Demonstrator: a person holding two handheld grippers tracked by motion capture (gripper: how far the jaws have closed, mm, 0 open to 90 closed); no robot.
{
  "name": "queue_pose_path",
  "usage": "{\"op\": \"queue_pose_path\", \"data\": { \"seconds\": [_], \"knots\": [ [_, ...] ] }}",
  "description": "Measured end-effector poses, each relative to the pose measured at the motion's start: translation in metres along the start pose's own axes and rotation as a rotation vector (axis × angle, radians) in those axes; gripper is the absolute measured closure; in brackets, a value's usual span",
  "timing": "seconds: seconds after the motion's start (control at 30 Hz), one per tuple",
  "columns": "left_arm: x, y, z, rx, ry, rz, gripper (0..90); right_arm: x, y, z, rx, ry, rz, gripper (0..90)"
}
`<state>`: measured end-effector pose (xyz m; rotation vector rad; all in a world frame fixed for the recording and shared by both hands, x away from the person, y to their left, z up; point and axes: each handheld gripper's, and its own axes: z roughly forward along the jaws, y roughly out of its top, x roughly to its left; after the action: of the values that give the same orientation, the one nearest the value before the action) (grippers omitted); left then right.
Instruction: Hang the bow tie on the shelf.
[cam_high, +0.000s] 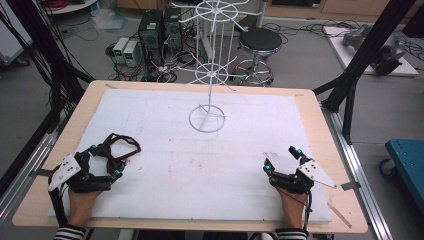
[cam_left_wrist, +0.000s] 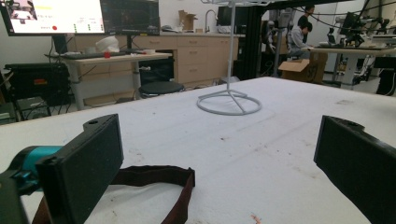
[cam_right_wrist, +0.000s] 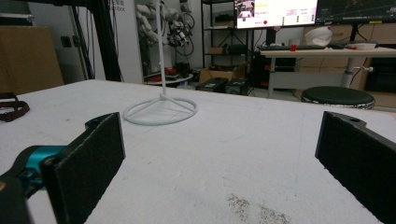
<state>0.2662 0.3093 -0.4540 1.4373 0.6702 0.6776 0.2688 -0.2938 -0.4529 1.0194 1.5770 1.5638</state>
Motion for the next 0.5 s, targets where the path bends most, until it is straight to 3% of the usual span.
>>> {"op": "queue_pose_path", "data": {
  "seconds": [0.5],
  "knots": [
    [0.0011, 0.0006, 0.0005, 0.009, 0.023, -0.015, 1.8, 0.0011, -0.0001, -0.0003, -0.008, 0.002, -0.010, 0.7]
  ]
}}
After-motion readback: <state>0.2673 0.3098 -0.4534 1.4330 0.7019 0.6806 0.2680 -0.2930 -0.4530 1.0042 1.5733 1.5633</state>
